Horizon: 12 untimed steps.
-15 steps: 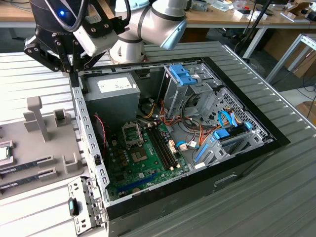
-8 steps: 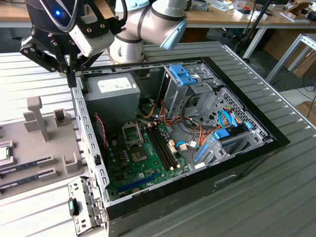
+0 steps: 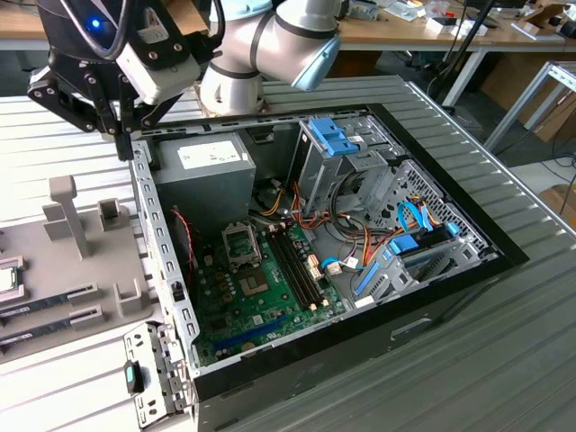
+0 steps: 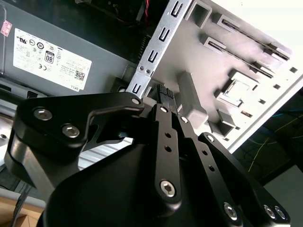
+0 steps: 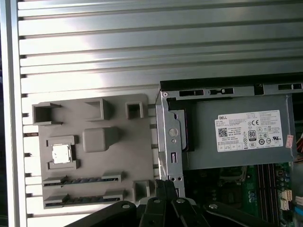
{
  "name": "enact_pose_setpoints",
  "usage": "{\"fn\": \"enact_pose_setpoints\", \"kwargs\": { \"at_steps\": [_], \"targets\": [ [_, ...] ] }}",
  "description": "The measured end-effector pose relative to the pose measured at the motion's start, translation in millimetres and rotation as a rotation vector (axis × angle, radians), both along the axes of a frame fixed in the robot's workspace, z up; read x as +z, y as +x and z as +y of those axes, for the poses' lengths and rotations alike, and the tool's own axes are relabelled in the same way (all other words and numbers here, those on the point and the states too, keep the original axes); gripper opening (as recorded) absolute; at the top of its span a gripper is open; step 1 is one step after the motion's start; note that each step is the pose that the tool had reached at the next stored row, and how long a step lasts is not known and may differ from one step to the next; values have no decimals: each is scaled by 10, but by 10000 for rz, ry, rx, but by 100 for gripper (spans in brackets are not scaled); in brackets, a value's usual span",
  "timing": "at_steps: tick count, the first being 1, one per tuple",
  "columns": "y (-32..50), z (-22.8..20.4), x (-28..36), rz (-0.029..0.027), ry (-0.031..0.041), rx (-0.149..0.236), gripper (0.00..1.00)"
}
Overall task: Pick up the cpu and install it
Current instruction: 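Reach for the cpu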
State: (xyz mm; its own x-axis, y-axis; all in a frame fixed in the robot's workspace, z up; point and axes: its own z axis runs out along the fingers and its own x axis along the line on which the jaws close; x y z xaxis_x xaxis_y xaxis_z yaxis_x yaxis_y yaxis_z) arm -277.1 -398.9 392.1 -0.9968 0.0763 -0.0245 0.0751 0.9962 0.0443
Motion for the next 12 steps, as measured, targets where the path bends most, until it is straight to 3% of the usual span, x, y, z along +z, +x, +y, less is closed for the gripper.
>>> {"fn": "enact_pose_setpoints", "kwargs": {
  "at_steps": [12],
  "targets": [
    [-87, 0, -2, -1, 0, 0, 11]
  ]
}}
